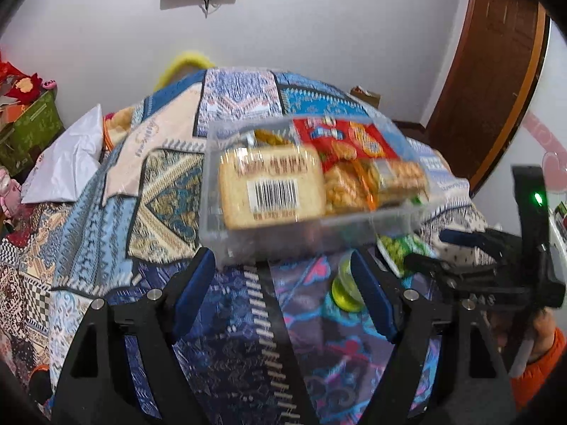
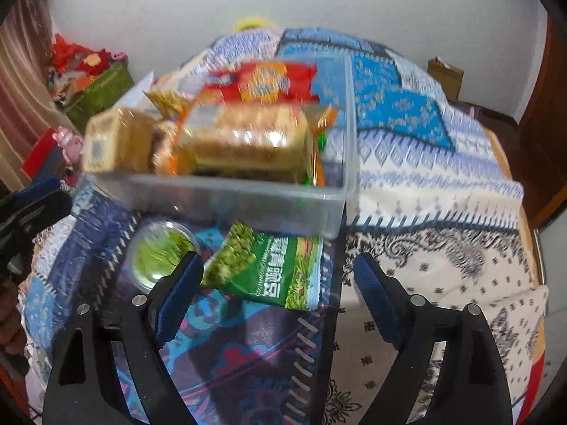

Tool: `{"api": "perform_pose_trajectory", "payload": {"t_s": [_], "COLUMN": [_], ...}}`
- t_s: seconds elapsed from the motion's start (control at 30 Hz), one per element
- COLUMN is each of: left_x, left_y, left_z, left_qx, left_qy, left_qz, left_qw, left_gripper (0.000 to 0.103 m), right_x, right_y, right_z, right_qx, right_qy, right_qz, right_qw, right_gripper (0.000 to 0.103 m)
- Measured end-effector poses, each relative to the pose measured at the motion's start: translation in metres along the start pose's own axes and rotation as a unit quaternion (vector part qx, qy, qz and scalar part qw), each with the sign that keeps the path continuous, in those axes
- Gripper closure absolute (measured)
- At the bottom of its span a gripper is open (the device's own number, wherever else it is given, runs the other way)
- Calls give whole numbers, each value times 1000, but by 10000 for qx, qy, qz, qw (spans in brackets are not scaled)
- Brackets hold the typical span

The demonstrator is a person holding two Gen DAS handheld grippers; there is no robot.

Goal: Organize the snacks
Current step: 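Grasp the green jelly cup with left tool while right tool grasps green pea-snack bag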

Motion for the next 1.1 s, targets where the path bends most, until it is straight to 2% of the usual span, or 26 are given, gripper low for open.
{"api": "perform_pose_trajectory", "payload": {"t_s": [0.13,0.3,0.33,0.4,0.47,0.6,0.83,1.1], "left_x": [-16,-22,-23,-24,-25,-25,-28,-31], "left_y": [7,17,19,24,31,43,65,78], "left_z": [5,17,20,25,29,33,46,75], "left_qx": [-28,-132,-162,-213,-273,-396,-492,-263], "left_qy": [-141,-263,-297,-354,-412,-476,-610,-830], "left_qz": [75,117,113,113,119,147,300,424], "left_qw": [9999,9995,9994,9991,9987,9980,9965,9953], "left_gripper": [24,24,24,24,24,24,24,25], "right_x": [-2,-4,-4,-5,-7,-9,-13,-13], "right_y": [2,-6,-7,-11,-16,-14,2,14], "right_z": [17,24,23,21,19,9,-15,-31], "right_qx": [108,19,52,102,193,146,239,325], "right_qy": [-199,-256,-230,-201,-198,-53,194,410], "right_qz": [103,-204,-239,-329,-379,-397,-70,164], "right_qw": [9997,9995,9994,9992,9989,9991,9995,9985], "right_gripper": [18,19,23,44,57,67,74,75]}}
Point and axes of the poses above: each gripper's, at about its wrist camera, not at the fingertips, and z roughly the way its jaws point, y to its right, x to its top, the point moved 8 cm from there along z, roughly the way its jaws point, and after that the axes turned 7 degrees about x, right-handed, at the moved point
